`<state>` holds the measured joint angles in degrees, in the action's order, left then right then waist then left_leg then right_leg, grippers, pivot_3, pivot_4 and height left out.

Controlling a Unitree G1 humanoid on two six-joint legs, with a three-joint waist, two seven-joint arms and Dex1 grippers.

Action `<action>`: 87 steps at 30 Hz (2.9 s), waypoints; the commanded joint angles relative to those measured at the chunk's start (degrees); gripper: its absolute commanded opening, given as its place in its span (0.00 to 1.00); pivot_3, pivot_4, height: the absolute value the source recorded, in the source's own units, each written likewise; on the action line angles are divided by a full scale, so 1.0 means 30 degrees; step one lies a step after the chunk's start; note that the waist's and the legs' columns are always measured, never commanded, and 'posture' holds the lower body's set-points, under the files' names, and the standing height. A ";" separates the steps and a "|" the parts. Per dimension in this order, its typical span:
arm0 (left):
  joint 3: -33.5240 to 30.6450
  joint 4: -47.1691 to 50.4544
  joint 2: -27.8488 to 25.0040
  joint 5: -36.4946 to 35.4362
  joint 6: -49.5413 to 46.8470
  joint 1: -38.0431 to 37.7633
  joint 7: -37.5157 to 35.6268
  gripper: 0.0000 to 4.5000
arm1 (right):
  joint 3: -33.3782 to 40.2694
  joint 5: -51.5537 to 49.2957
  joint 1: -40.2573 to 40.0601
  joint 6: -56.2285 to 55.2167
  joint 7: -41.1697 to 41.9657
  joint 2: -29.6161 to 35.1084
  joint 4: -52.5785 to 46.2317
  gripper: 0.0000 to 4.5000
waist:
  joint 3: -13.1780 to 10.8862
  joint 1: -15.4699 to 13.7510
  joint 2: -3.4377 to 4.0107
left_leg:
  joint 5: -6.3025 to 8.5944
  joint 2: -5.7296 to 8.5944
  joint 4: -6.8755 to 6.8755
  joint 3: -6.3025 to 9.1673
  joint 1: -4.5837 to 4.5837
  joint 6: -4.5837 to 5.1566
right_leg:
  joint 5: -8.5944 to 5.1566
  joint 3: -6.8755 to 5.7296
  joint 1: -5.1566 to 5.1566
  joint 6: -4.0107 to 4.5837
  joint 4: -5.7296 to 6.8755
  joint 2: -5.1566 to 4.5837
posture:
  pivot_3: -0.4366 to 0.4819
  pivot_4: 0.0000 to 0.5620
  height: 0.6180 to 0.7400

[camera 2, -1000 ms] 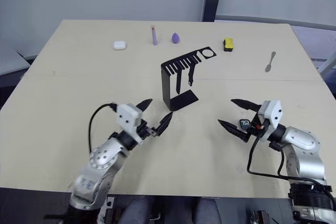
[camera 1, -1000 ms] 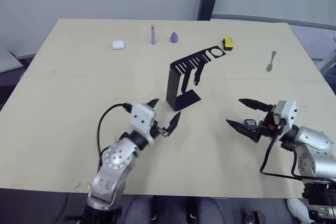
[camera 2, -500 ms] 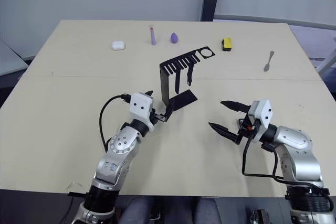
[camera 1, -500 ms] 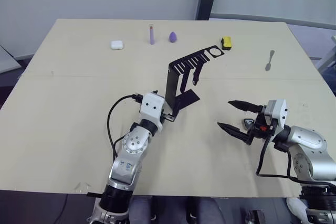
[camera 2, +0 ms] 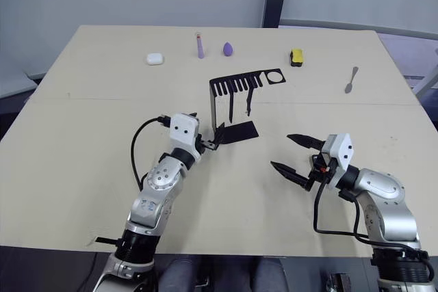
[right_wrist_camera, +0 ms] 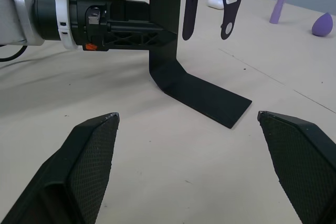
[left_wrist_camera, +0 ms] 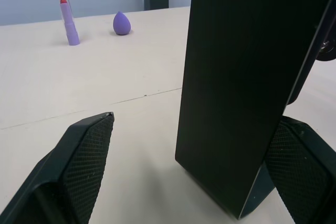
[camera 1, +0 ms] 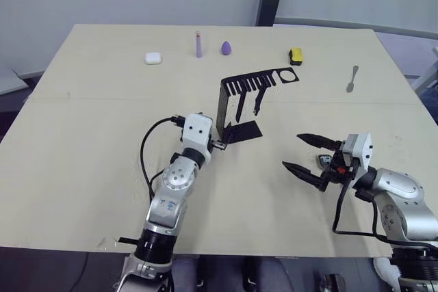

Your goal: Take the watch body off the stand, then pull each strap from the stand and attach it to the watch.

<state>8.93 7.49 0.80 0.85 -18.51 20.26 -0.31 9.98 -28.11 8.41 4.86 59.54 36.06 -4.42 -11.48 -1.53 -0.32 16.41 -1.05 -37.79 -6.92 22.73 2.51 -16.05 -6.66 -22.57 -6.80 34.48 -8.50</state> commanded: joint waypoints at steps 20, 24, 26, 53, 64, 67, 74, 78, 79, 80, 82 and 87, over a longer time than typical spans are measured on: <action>0.0892 -0.1586 0.0271 0.1213 0.1804 0.1382 -0.0397 0.01 | -0.0081 0.0679 -0.1170 -0.0979 -0.1595 -0.1417 -0.1354 1.00 | 0.0001 -0.0006 0.0001 | 0.0017 0.0004 -0.0090 0.0024 0.0114 0.0032 | 0.0018 -0.0030 -0.0051 -0.0032 0.0007 -0.0002 | 0.48 0.27 1.00; 0.0943 -0.1684 0.0307 0.1564 0.1846 0.1439 -0.0347 0.01 | -0.0017 0.0696 -0.1438 -0.1035 -0.2563 -0.2265 -0.1787 1.00 | 0.0001 -0.0004 0.0001 | 0.0024 0.0005 -0.0094 0.0024 0.0120 0.0043 | 0.0024 -0.0032 -0.0053 -0.0043 0.0001 -0.0006 | 0.48 0.27 1.00; 0.0764 -0.1635 0.0455 0.1655 0.1737 0.1373 -0.0030 0.01 | -0.0084 0.0621 -0.1431 -0.0799 -0.3484 -0.2861 -0.2354 1.00 | 0.0000 0.0001 0.0001 | 0.0025 0.0005 -0.0094 0.0025 0.0122 0.0043 | 0.0024 -0.0031 -0.0055 -0.0043 0.0002 -0.0008 | 0.48 0.27 1.00; -0.0182 -0.0968 0.0814 0.2478 0.0240 0.0810 0.2110 0.01 | -0.4505 0.6195 0.4785 0.3848 -1.5097 -0.9996 -0.3740 1.00 | 0.0015 0.0183 -0.0014 | 0.0021 -0.0001 -0.0098 -0.0046 0.0189 0.0042 | 0.0025 -0.0006 -0.0212 -0.0043 0.0192 -0.0006 | 0.48 0.27 1.00; -0.0160 -0.0684 0.0700 0.2571 0.0026 0.0749 0.2036 0.00 | -0.4361 0.6337 0.4566 0.2656 -1.5008 -1.0131 -0.3220 0.88 | 0.0014 0.0516 -0.0014 | 0.0022 -0.0002 -0.0091 -0.0045 0.0192 0.0043 | 0.0025 -0.0007 -0.0217 -0.0043 0.0197 -0.0004 | 0.48 0.27 1.00; -0.0055 -0.0738 0.0632 0.2672 0.0039 0.0834 0.1986 0.00 | -0.4385 0.6249 0.4475 0.2535 -1.4929 -1.0156 -0.3171 0.58 | 0.0015 0.0523 -0.0014 | 0.0022 -0.0002 -0.0091 -0.0046 0.0192 0.0043 | 0.0025 -0.0006 -0.0217 -0.0043 0.0196 -0.0004 | 0.48 0.27 1.00; 0.0026 -0.0684 0.0595 0.2585 -0.0111 0.0803 0.1797 0.00 | -0.4903 0.5574 0.4191 0.1860 -1.3590 -0.9950 -0.3463 0.00 | 0.0014 0.0533 -0.0014 | 0.0023 -0.0004 -0.0090 -0.0046 0.0192 0.0043 | 0.0025 -0.0004 -0.0217 -0.0043 0.0194 -0.0004 | 0.48 0.27 1.00; -0.0026 -0.0699 0.0625 0.2551 -0.0130 0.0792 0.1808 0.00 | -0.5143 0.5969 0.4162 0.1313 -1.3269 -0.9661 -0.3531 0.00 | 0.0015 0.0529 -0.0014 | 0.0023 -0.0004 -0.0090 -0.0045 0.0192 0.0043 | 0.0025 -0.0005 -0.0218 -0.0043 0.0194 -0.0004 | 0.48 0.27 1.00; -0.0043 -0.0723 0.0628 0.2540 -0.0121 0.0803 0.1811 0.00 | -0.5206 0.6070 0.4158 0.1143 -1.3196 -0.9575 -0.3544 0.00 | 0.0014 0.0526 -0.0014 | 0.0023 -0.0004 -0.0090 -0.0046 0.0192 0.0043 | 0.0025 -0.0005 -0.0217 -0.0043 0.0194 -0.0004 | 0.48 0.27 1.00; -0.0044 -0.0728 0.0633 0.2535 -0.0111 0.0799 0.1812 0.00 | -0.5266 0.6159 0.4151 0.0993 -1.3153 -0.9489 -0.3562 0.00 | 0.0014 0.0526 -0.0014 | 0.0023 -0.0003 -0.0090 -0.0045 0.0192 0.0043 | 0.0025 -0.0005 -0.0217 -0.0043 0.0192 -0.0005 | 0.48 0.27 1.00; -0.0030 -0.0734 0.0635 0.2536 -0.0099 0.0792 0.1805 0.00 | -0.5474 0.6501 0.4160 0.0436 -1.3004 -0.9172 -0.3637 0.00 | 0.0014 0.0529 -0.0014 | 0.0023 -0.0004 -0.0090 -0.0045 0.0192 0.0043 | 0.0025 -0.0005 -0.0218 -0.0043 0.0192 -0.0005 | 0.48 0.27 1.00; -0.0092 -0.0854 0.0626 0.2479 -0.0085 0.0887 0.1768 0.00 | -0.6166 0.7530 0.3987 -0.1118 -1.2454 -0.8283 -0.3876 0.00 | 0.0014 0.0523 -0.0015 | 0.0023 -0.0003 -0.0090 -0.0047 0.0192 0.0043 | 0.0025 -0.0006 -0.0219 -0.0043 0.0189 -0.0005 | 0.48 0.27 1.00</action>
<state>8.91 4.25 2.56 7.95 -18.21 23.15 5.23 -7.56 -6.48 20.63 4.61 20.62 10.74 -13.03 -11.43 0.04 -0.36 16.48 -1.06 -38.05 -7.06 23.31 2.64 -15.97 -6.67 -23.23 -6.93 35.05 -8.51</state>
